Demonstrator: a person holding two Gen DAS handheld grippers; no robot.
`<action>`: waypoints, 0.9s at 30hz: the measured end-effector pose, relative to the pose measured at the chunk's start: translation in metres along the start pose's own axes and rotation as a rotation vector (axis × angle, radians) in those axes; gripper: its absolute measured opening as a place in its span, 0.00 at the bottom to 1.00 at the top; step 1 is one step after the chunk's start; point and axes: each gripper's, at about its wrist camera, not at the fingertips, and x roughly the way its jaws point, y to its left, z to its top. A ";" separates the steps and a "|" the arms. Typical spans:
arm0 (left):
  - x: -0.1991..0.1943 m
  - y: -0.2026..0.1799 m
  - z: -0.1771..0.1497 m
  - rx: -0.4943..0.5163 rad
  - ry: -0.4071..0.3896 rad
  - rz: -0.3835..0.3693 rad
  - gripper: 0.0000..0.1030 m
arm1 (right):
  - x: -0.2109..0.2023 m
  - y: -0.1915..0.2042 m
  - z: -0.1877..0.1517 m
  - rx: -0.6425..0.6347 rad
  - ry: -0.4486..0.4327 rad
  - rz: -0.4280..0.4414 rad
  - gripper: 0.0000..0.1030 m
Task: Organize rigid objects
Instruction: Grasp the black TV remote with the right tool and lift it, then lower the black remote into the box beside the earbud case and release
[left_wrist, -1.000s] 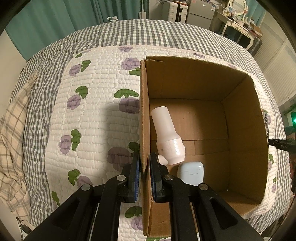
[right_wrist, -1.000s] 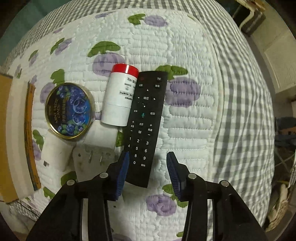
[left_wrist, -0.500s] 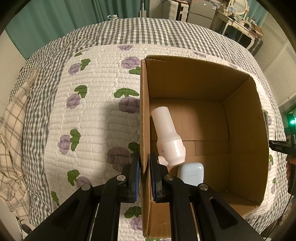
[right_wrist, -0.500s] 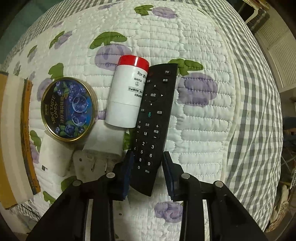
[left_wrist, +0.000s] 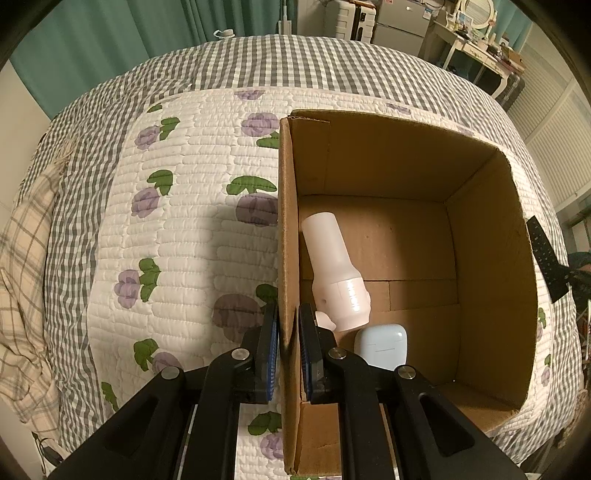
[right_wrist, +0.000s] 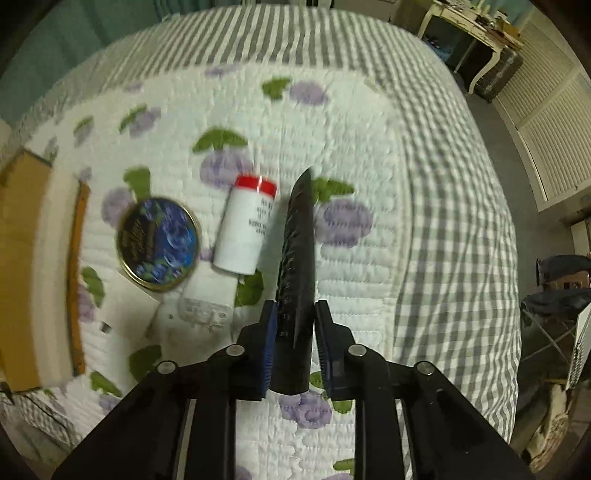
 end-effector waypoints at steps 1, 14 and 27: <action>0.000 0.000 0.000 -0.001 0.000 -0.001 0.10 | -0.006 -0.001 0.002 0.006 -0.016 0.008 0.17; 0.001 -0.001 0.001 -0.002 0.001 0.000 0.10 | -0.117 0.061 0.037 -0.068 -0.202 0.151 0.16; 0.000 -0.002 0.001 -0.002 0.001 0.005 0.10 | -0.180 0.239 0.036 -0.416 -0.276 0.323 0.16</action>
